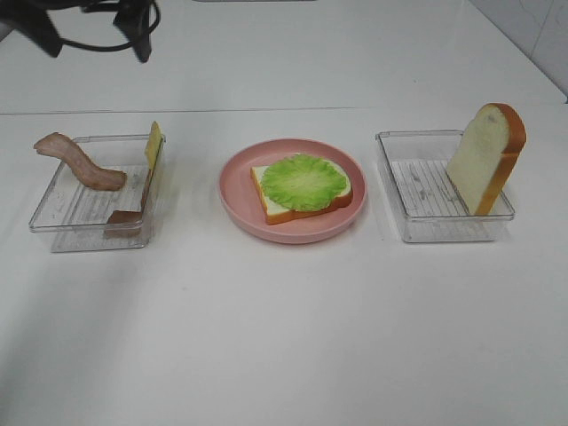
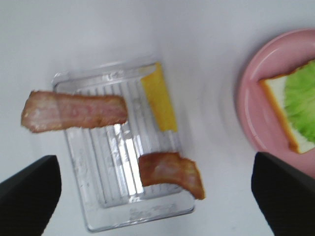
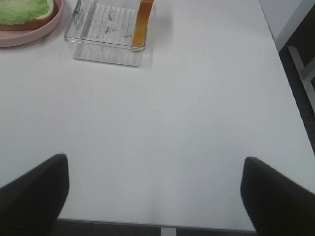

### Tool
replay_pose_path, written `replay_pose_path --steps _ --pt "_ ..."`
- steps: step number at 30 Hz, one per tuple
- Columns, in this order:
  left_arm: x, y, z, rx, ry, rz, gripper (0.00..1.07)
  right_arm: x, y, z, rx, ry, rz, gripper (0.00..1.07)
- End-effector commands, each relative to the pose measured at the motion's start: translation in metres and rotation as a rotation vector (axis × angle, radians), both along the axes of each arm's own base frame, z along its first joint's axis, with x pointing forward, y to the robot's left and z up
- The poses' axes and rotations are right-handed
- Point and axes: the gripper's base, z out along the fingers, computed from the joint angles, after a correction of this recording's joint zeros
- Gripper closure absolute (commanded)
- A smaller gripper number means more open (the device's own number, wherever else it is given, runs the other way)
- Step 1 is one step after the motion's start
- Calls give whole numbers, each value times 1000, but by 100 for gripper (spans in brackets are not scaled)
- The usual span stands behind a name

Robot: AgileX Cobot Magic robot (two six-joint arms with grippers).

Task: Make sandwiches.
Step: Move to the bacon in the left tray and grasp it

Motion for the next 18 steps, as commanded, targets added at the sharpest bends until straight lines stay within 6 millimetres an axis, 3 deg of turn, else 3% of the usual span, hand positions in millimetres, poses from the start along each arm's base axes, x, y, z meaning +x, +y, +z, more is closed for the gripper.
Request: replay_pose_path --steps 1,2,4,6,7,10,12,18 --pt "-11 28 -16 14 161 27 7 -4 0 -1 -2 -36 -2 16" --pt "-11 28 -16 14 161 27 7 -4 0 -1 -2 -36 -2 16" --pt "-11 57 -31 -7 218 65 7 -4 0 -1 -2 -36 -2 16" --pt "-10 63 -33 -8 224 71 7 -4 0 -1 -2 -36 -2 16" --pt "-9 76 -34 -8 226 89 7 -4 0 -1 -2 -36 -2 16" --pt "-9 83 -35 -9 222 100 7 -4 0 -1 -2 -36 -2 16" --pt "-6 110 -37 -15 208 142 7 -4 0 -1 -2 -36 -2 16" --pt "-1 134 -36 -53 152 175 7 -4 0 -1 -2 -36 -2 16"
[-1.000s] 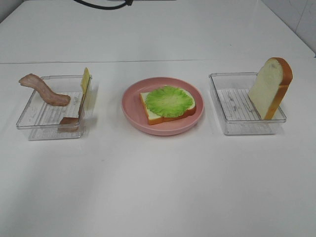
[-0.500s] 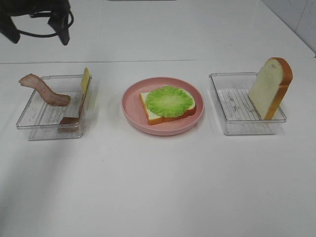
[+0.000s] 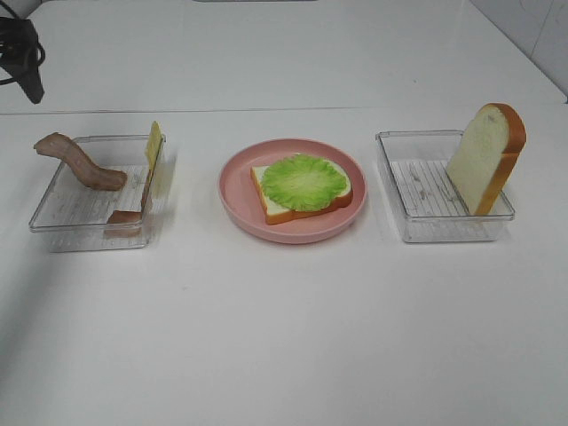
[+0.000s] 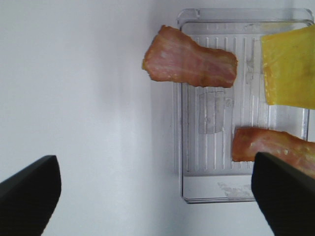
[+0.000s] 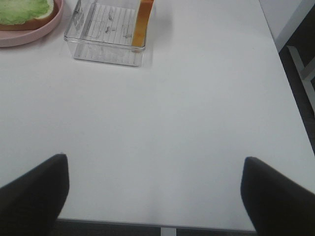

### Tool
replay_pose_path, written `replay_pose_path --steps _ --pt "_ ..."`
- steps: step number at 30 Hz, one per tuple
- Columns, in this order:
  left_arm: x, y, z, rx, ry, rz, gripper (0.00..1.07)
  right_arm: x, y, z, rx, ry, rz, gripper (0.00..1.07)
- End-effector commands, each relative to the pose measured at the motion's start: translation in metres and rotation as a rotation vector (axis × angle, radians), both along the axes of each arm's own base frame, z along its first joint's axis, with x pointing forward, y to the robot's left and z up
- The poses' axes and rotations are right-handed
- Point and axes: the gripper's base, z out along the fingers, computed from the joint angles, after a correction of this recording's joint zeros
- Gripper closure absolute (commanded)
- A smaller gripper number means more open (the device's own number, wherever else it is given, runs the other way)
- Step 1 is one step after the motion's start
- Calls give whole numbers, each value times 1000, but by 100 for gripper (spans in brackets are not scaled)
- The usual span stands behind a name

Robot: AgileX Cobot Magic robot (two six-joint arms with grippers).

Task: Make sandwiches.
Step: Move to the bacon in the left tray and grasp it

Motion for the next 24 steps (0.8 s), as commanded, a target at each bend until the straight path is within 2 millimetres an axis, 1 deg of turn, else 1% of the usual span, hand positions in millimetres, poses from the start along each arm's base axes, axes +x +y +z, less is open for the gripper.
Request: replay_pose_path --steps 1,2,3,4,5,6,7,8,9,10,11,12,13,14,16,24 --pt "-2 9 -1 -47 2 -8 7 -4 0 -1 -2 -36 -2 16" --pt "1 9 -4 -83 -8 -24 7 -4 0 -1 -2 -36 -2 16" --pt "1 9 -4 -83 -8 -24 7 -4 0 -1 -2 -36 -2 16" --pt "3 8 -9 -94 -3 -45 7 -4 0 -1 -2 -36 -2 16" --pt "6 8 -17 -91 8 -91 7 -4 0 -1 -2 -36 -2 16" --pt "6 8 -17 -91 8 -91 7 -4 0 -1 -2 -36 -2 16" --pt "10 7 -27 -100 16 -102 7 -4 0 -1 -2 -36 -2 16" --pt "11 7 -32 -107 22 -99 7 -4 0 -1 -2 -36 -2 16" --pt "11 7 -32 -107 22 -99 7 -4 0 -1 -2 -36 -2 16" --pt "14 7 -41 -108 38 -99 7 -4 0 -1 -2 -36 -2 16" --pt "14 7 -41 -108 38 -99 7 -4 0 -1 -2 -36 -2 16" --pt "18 8 -49 -104 40 -103 7 -4 0 -1 -2 -36 -2 16" --pt "19 8 -54 -102 40 -109 7 -4 0 -1 -2 -36 -2 16" --pt "19 8 -54 -102 40 -109 7 -4 0 -1 -2 -36 -2 16" --pt "24 9 -64 -91 35 -140 7 -4 0 -1 -2 -36 -2 16" --pt "35 10 -79 -81 -22 -132 8 -4 0 -1 -2 -36 -2 16"
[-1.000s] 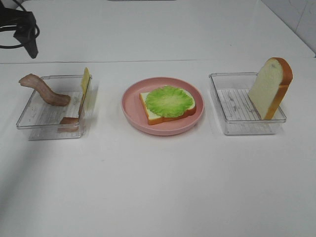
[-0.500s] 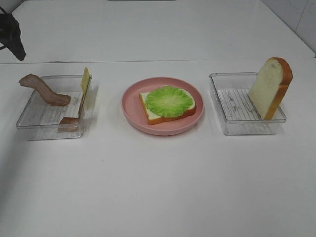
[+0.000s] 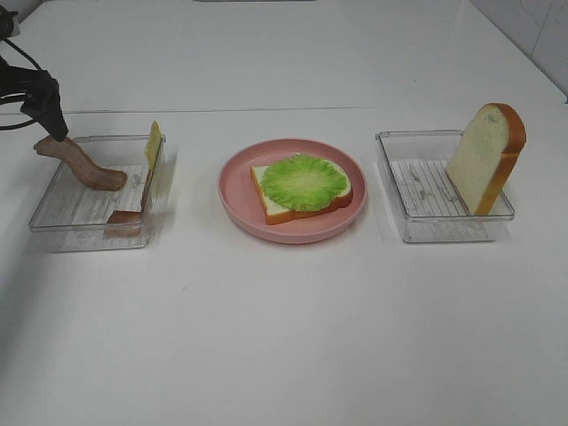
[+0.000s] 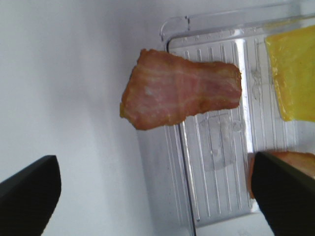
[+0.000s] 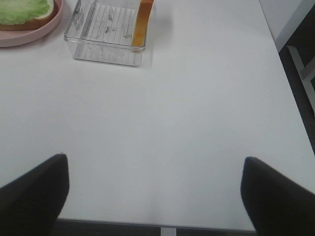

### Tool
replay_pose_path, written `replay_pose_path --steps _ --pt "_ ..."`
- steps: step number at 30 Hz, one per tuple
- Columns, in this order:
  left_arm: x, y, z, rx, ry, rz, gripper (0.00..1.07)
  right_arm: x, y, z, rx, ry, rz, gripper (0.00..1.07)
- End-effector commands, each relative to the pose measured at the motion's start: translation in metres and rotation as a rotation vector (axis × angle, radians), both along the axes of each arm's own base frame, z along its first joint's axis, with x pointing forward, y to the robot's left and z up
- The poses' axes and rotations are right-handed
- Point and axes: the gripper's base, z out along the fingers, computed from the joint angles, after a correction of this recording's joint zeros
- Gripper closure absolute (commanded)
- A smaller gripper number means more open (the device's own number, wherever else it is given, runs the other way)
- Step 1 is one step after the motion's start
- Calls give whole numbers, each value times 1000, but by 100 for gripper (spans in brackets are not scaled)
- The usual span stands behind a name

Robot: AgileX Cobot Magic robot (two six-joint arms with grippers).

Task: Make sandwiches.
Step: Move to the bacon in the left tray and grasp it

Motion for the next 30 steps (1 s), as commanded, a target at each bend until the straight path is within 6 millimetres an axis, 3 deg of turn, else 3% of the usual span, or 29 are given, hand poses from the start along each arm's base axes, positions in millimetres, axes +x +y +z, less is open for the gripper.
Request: replay_pose_path --steps 1,18,24,30 --pt "7 -2 -12 -22 -35 17 8 -4 0 -1 -2 -36 -2 16" --pt "26 -9 -54 -133 -96 56 8 -4 0 -1 -2 -36 -2 16" --pt "28 -9 -56 -139 -111 67 9 -4 0 -1 -2 -36 -2 16" --pt "27 -11 -56 -166 -98 73 21 -4 0 -1 -2 -36 -2 16"
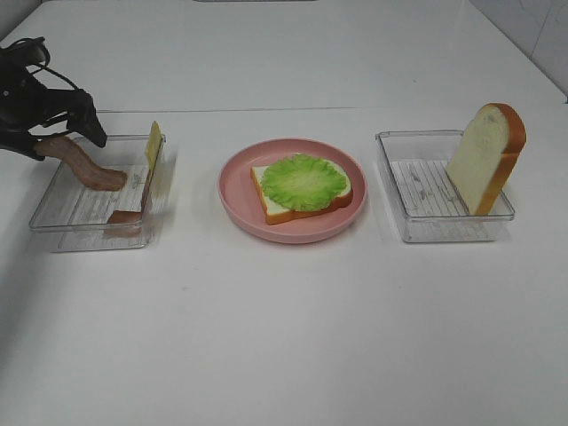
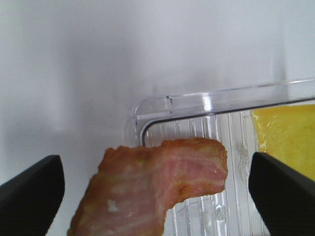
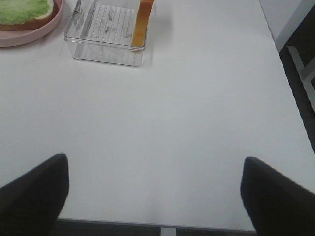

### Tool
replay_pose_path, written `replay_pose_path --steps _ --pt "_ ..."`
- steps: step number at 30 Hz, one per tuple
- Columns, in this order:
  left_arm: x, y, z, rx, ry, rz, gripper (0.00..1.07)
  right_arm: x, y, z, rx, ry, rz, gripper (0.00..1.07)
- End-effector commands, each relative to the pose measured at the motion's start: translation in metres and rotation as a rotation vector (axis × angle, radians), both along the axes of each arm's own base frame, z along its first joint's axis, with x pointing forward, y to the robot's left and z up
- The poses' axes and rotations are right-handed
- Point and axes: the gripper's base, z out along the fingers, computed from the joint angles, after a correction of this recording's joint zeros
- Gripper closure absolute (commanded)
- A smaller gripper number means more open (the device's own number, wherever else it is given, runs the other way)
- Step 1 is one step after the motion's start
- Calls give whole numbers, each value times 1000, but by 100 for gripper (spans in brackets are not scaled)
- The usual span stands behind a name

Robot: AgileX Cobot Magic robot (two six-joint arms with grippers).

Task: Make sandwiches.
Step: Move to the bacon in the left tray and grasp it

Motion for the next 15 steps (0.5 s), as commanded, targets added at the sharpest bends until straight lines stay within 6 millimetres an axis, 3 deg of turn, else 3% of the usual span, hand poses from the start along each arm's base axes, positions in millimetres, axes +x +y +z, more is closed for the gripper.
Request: replay_pose_path --steps 1,2,4,5,6,7,8,9,15 --pt "-1 -2 -1 -21 16 -3 25 -4 0 -1 -2 -36 -2 16" --pt "-1 -2 -1 -21 16 -3 25 -4 0 -1 -2 -36 -2 16" --pt "-2 -2 -2 -22 23 -6 45 -4 0 -1 -2 -36 -2 16" --pt "-2 -2 -2 -22 23 -6 45 -4 0 -1 -2 -36 -2 16" --pt "-2 -2 -2 -22 23 -6 50 -4 0 -1 -2 -36 -2 16" --pt "-2 -3 -2 -23 23 -6 62 -4 0 -1 -2 -36 -2 16" --pt "-2 -3 -2 -23 23 -6 62 -4 0 -1 -2 -36 -2 16" --pt "-2 -3 -1 -25 28 -8 69 -4 0 -1 -2 -36 -2 16" --pt "-4 -3 0 -28 37 -14 75 -4 0 -1 -2 -36 -2 16"
